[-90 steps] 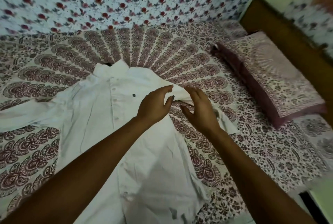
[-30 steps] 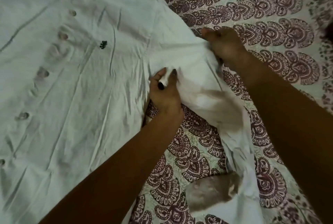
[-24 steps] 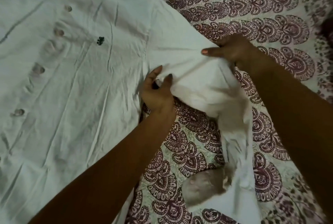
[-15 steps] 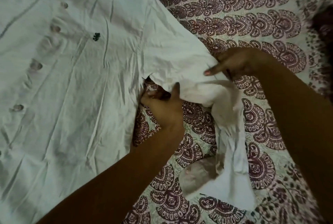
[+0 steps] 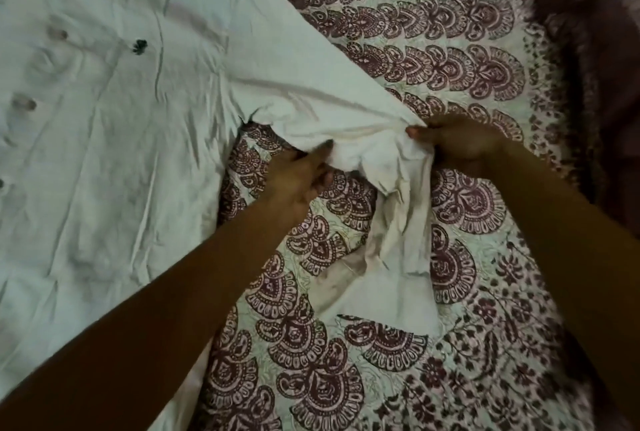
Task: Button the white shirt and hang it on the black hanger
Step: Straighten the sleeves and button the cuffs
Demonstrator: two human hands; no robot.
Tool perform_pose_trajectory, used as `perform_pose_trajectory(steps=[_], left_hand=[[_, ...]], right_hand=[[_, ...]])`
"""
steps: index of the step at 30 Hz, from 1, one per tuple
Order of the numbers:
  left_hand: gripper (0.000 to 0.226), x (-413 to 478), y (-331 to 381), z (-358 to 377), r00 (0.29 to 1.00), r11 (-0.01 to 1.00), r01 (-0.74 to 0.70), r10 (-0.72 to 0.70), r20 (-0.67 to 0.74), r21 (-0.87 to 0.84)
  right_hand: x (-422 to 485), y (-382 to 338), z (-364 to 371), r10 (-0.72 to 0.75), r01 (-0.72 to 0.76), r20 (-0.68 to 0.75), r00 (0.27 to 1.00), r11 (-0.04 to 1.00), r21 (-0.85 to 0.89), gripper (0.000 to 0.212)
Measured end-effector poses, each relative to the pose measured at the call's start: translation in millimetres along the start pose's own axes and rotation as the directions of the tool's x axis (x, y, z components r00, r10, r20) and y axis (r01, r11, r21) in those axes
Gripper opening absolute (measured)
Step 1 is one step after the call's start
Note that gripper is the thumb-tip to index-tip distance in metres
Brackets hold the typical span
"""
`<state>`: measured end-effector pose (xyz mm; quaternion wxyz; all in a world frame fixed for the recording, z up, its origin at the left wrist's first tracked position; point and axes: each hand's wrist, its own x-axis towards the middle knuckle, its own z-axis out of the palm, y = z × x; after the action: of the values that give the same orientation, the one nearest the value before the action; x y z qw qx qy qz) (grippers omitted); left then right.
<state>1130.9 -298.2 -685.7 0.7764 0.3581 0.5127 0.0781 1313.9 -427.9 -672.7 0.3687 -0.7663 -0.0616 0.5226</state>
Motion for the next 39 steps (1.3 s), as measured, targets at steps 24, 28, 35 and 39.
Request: perform_pose_trajectory(steps=[24, 28, 35, 39], left_hand=[[0.015, -28.5, -55.6, 41.2, 0.997, 0.988, 0.02, -0.033, 0.076, 0.156], [0.015, -35.2, -58.6, 36.0, 0.995, 0.995, 0.053, -0.059, 0.078, 0.085], [0.021, -38.5, -73.8, 20.8, 0.908, 0.852, -0.308, 0.396, -0.139, 0.423], [0.046, -55.4, -95.3, -3.2, 0.496, -0.013, -0.615, 0.771, 0.4, 0.788]], right_hand=[[-65.0, 88.0, -9.9, 0.004, 0.029, -0.301, 0.953, 0.994, 0.105, 0.028], [-90.5, 101.3, -16.8, 0.177, -0.186, -0.084, 0.981, 0.977, -0.109, 0.029], [-98.1, 135.0, -23.0, 0.104, -0.011, -0.394, 0.913, 0.972, 0.233, 0.014], [-110.6, 148.6, -22.2, 0.059, -0.025, -0.375, 0.925, 0.995, 0.094, 0.028]])
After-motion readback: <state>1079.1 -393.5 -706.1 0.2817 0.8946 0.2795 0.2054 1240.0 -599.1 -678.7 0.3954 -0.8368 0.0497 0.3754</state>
